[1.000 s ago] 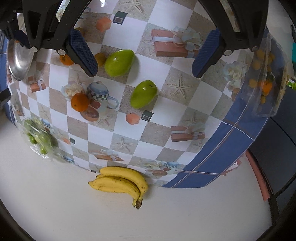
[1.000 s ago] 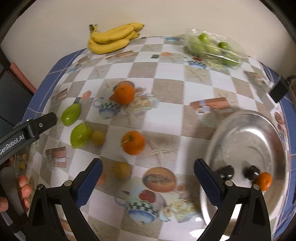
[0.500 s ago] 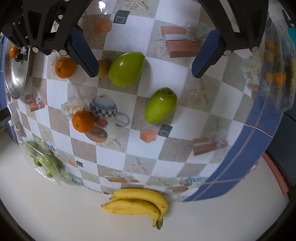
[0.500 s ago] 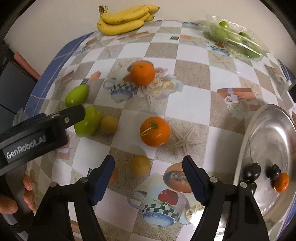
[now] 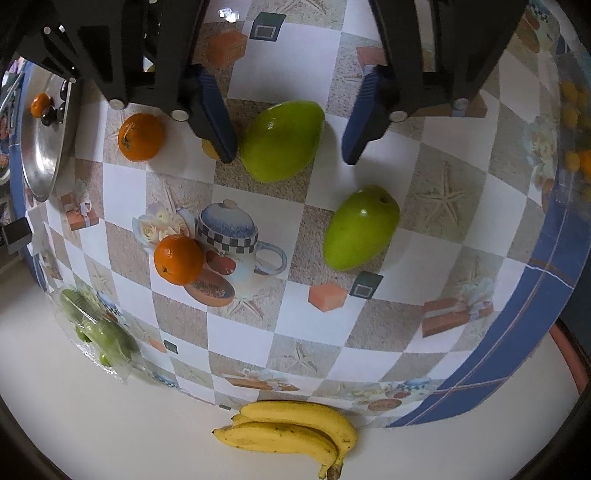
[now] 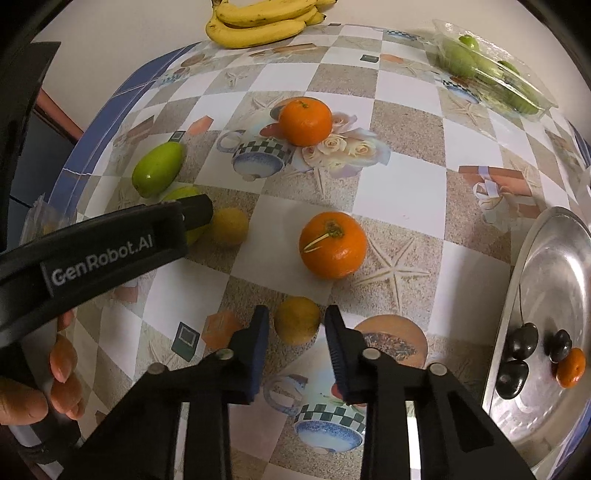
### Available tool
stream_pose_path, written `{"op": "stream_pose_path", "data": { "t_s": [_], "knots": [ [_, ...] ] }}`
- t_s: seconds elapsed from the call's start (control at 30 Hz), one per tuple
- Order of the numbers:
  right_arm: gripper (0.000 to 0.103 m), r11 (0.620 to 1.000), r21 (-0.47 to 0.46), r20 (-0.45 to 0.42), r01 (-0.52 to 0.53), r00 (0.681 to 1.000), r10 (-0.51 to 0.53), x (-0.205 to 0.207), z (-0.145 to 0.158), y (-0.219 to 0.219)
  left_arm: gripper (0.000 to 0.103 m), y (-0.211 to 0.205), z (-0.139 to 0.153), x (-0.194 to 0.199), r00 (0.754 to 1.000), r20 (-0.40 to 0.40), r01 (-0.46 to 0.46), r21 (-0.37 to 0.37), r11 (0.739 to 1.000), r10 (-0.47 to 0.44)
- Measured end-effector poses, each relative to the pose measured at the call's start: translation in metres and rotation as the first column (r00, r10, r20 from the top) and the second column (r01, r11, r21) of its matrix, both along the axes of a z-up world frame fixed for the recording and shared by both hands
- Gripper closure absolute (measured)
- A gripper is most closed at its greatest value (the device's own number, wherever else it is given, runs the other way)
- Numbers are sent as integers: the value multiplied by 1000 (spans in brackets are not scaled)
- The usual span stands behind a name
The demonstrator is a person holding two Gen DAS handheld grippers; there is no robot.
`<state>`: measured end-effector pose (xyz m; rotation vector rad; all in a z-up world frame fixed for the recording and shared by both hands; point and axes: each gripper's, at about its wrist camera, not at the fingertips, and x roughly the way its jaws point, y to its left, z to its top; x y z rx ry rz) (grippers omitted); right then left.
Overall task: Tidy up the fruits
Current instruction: 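Grasp a small yellow fruit with the right gripper while the left grasps a green mango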
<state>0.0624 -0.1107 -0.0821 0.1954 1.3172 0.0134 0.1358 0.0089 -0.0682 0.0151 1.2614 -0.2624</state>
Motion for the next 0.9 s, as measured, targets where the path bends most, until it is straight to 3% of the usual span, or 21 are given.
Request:
{"op": "stream_pose_path", "data": {
  "t_s": [0.1, 0.4, 0.9],
  "knots": [
    [77, 1000, 2, 1, 2, 1000, -2, -1, 1, -1, 54, -1, -1, 0, 1000, -10, 4, -27, 1000, -4],
    [77, 1000, 17, 8, -2, 1000, 1, 0, 5, -3, 54, 1, 3, -1, 1000, -1, -6, -22, 1000, 6],
    [77, 998, 54, 86, 44, 995, -49, -13, 38, -21, 54, -1, 48, -10, 993, 121, -6, -25, 1000, 9]
  ]
}}
